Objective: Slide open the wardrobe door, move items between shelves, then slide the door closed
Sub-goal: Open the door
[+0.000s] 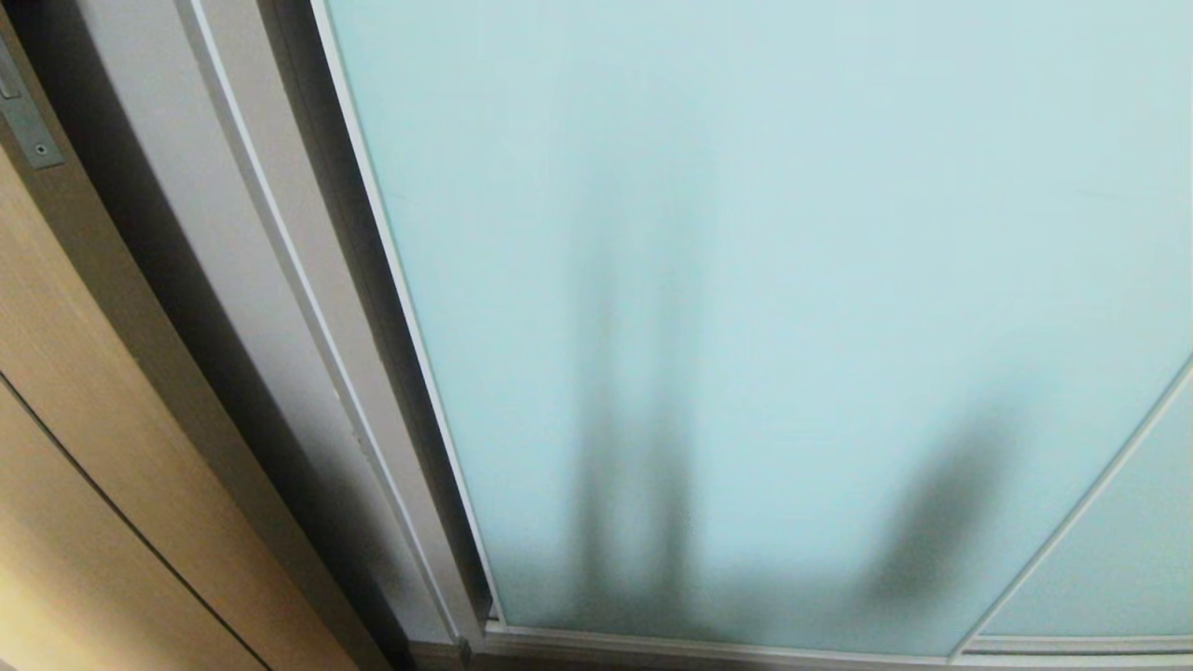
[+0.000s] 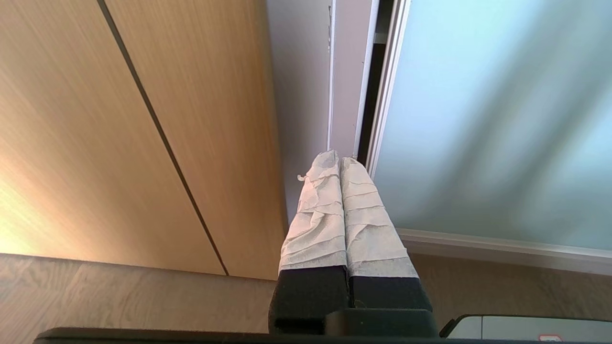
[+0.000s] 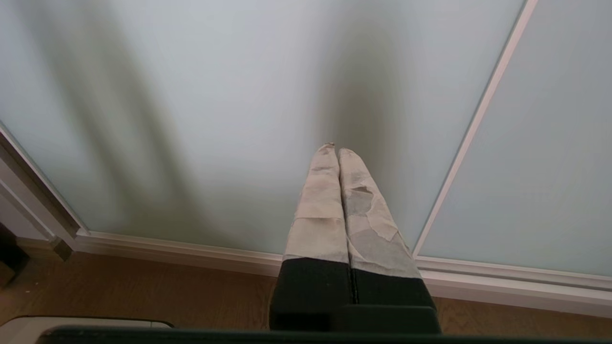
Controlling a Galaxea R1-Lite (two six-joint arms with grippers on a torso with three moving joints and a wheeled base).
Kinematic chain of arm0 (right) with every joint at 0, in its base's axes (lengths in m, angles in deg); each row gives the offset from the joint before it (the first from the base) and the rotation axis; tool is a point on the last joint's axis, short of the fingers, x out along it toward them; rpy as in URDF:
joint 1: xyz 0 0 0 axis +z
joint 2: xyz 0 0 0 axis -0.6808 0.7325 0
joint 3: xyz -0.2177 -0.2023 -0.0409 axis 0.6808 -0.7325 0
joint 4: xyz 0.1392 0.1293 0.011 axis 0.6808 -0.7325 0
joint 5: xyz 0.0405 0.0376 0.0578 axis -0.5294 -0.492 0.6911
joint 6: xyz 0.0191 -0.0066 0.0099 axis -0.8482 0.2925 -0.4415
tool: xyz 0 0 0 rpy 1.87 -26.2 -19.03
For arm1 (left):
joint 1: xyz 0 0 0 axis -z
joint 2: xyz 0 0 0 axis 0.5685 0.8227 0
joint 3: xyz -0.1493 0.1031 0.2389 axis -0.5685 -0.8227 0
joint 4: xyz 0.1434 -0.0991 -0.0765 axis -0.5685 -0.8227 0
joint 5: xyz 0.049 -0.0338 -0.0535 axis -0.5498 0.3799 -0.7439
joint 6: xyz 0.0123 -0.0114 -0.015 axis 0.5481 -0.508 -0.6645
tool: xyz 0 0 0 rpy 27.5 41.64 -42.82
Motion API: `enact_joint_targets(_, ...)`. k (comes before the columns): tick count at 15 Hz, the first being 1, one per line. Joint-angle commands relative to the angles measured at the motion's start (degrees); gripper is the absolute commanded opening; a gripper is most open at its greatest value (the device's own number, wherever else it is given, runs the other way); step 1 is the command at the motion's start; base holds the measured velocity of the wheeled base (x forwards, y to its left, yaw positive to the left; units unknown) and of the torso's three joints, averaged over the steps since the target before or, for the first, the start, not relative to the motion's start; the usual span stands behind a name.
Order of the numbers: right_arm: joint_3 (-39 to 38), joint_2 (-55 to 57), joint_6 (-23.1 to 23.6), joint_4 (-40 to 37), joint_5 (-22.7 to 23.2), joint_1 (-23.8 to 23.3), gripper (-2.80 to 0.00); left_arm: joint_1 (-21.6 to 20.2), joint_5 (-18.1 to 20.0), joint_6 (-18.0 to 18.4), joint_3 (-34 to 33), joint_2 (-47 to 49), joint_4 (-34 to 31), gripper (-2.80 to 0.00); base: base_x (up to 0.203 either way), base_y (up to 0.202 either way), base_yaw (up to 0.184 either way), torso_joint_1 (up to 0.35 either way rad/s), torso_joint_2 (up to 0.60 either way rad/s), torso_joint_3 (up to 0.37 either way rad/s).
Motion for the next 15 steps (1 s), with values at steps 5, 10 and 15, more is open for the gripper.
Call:
enact_joint_targets(5, 0.0, 0.0, 0.0, 0.0, 0.1, 0.0, -2.8, 0.0, 0.0, 0.0, 0.0, 0.1, 0.0, -2.8, 0.0, 0.0, 0.0, 0.0, 0.0, 0.0)
enact_joint_targets(10, 0.0, 0.0, 0.0, 0.0, 0.1, 0.0, -2.8, 0.0, -0.1, 0.0, 0.0, 0.1, 0.0, -2.8, 0.0, 0.0, 0.0, 0.0, 0.0, 0.0)
enact_joint_targets(15, 0.0, 0.0, 0.0, 0.0, 0.1, 0.0, -2.8, 0.0, -0.1, 0.0, 0.0, 0.1, 0.1, -2.8, 0.0, 0.0, 0.0, 0.0, 0.0, 0.0)
